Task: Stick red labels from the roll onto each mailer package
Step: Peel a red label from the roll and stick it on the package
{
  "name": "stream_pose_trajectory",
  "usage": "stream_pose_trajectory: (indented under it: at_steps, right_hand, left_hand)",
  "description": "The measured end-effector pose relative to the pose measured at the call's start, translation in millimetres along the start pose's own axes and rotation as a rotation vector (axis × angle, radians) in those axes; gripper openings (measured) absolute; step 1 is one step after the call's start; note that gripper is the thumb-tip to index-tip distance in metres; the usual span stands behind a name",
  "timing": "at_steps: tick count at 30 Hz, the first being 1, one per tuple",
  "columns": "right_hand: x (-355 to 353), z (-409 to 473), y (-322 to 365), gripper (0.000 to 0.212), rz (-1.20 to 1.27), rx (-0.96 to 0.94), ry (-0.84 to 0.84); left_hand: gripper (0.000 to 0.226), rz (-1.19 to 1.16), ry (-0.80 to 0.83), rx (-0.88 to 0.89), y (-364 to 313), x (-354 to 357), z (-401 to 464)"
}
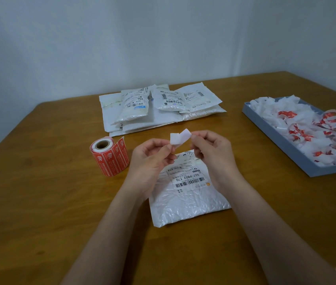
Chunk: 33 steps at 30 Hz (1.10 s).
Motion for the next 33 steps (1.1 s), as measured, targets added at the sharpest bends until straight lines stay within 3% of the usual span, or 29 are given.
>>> stream_pose_trajectory:
  at_steps: [13,21,26,33]
  right_hand:
    - [-2,1,-1,0.012,0.404,0.14,-0.016]
    - [1,0,1,0.016,0.306,0.097,0.071]
    - [-1,1,-2,0.012,0.193,0.141,0.035]
    - [0,-1,-2,0.029,0.124,0.181,0.044]
  left_hand:
    - [0.006,-0.068,-0.042,0.002,-1,-2,-2]
    - [0.006,-0.103,-0.055,0.013,-4,-1,-4]
    - [0.007,-0.025,-0.04,0.062,-6,0,-5]
    - [0.012,0.215,-0.024,0.176,-11,7,-9]
Point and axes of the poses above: each hand's wrist, its own z-axis towards the middle knuckle, its own x-axis out of the palm, y = z × x, the point moved 4 cm from there along z, towards the middle knuckle, and after that the axes turned 6 degrees about -x, right-handed, at the moved point
